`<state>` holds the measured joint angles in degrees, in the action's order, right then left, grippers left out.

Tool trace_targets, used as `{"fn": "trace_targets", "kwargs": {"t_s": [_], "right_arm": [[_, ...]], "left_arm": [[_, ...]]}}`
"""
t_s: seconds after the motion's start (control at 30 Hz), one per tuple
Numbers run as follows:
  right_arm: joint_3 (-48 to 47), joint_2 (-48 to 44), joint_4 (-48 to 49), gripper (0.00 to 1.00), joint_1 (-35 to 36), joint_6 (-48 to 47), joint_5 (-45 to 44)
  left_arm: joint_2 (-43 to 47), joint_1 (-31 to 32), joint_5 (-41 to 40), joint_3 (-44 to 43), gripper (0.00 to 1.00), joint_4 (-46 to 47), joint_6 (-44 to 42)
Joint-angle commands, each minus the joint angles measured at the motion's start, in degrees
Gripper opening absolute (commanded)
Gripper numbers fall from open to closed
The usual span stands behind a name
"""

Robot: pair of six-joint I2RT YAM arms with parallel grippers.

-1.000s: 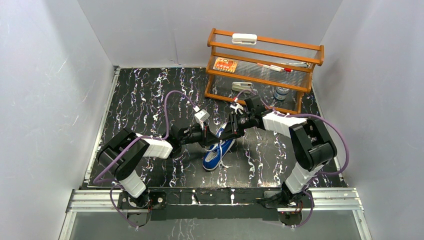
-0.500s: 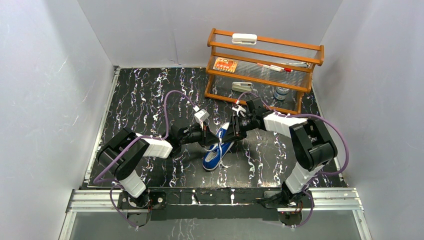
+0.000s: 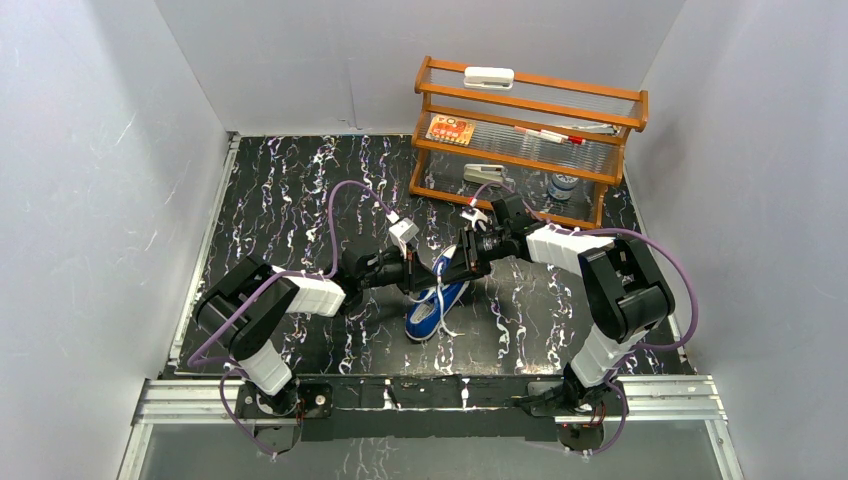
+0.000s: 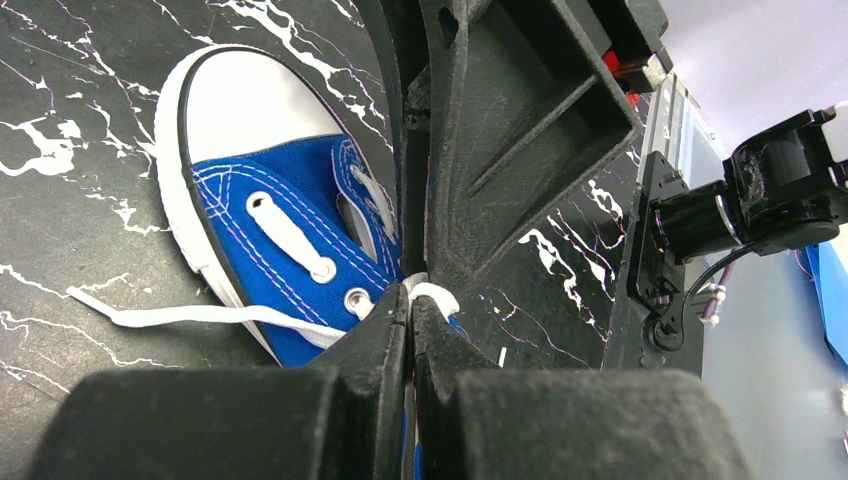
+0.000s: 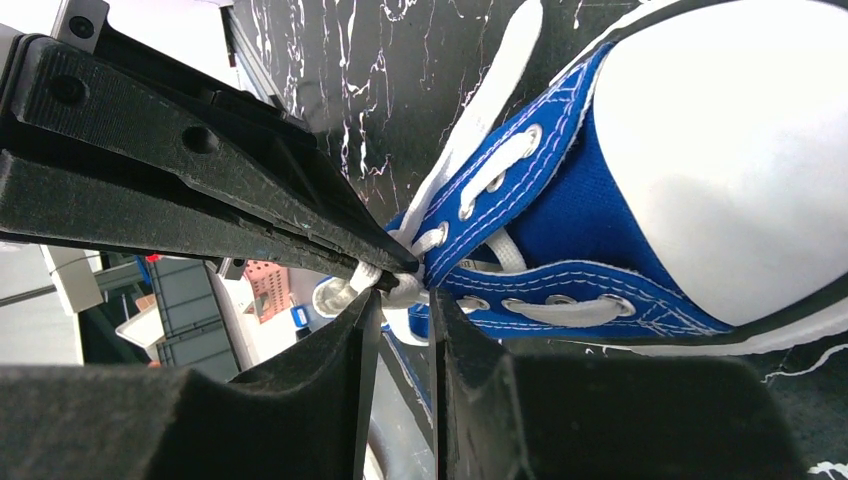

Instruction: Tie the shoes

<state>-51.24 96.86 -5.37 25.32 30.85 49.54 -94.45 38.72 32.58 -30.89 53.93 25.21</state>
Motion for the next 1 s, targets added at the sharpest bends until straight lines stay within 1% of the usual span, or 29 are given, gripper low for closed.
{"fn": "trace_targets", "kwargs": {"t_s": [0.0, 0.27, 0.4, 0.43, 0.5, 0.53, 0.6, 0.63, 0.7, 0.77, 0.8, 0.83, 0.87, 0.97], "right_arm": [[-2.2, 0.1, 2.8, 0.32, 0.4, 0.2, 1.9], [-2.9, 1.4, 4.7, 0.31, 0.5, 0.5, 3.0], [-2.4, 2.0, 4.8, 0.21, 0.4, 0.6, 3.3], [-2.0, 2.0, 6.6, 0.17, 0.5, 0.9, 3.3], [-1.8, 1.6, 7.1, 0.02, 0.5, 1.0, 3.2], [-1.9, 1.4, 7.0, 0.0, 0.5, 1.1, 2.9], [-2.0, 0.7, 5.9, 0.0, 0.4, 1.1, 2.0], [-1.9, 0.4, 5.5, 0.0, 0.5, 1.1, 1.5], [-1.1, -0.2, 5.5, 0.0, 0.5, 0.9, 1.0], [-0.3, -0.5, 5.5, 0.0, 0.5, 0.8, 0.5], [-0.1, -0.5, 5.5, 0.0, 0.5, 0.8, 0.2], [0.1, -0.5, 5.6, 0.0, 0.4, 0.7, -0.1], [0.0, -0.5, 5.6, 0.0, 0.5, 0.7, -0.5], [-0.8, -0.1, 4.7, 0.0, 0.5, -0.1, -1.5]], "left_arm": [[-0.6, -0.3, 1.9, -2.1, 0.0, 1.7, -0.4], [-1.4, -0.4, 3.4, -2.8, 0.0, 1.7, 0.2], [-1.3, -0.3, 3.7, -2.8, 0.0, 1.8, 0.4], [-1.3, -0.3, 4.0, -2.8, 0.0, 1.8, 0.5], [-1.2, -0.3, 4.0, -2.9, 0.0, 1.7, 0.7], [-0.9, -0.4, 3.8, -2.7, 0.0, 1.6, 0.9], [0.0, -0.7, 2.7, -2.9, 0.0, -0.3, 1.0], [0.7, -0.9, 1.9, -3.3, 0.03, -2.6, 0.9], [2.5, -1.7, 0.5, -5.2, 0.21, -9.6, 0.0], [5.3, -2.4, -3.2, -7.5, 0.37, -18.9, -1.4], [6.9, -2.7, -5.0, -8.2, 0.63, -22.6, -2.0], [8.3, -3.2, -6.3, -9.2, 0.72, -26.2, -2.4], [9.5, -3.6, -6.9, -10.3, 0.74, -30.3, -2.5], [12.9, -4.6, -8.4, -13.5, 0.77, -42.3, -1.6]]}}
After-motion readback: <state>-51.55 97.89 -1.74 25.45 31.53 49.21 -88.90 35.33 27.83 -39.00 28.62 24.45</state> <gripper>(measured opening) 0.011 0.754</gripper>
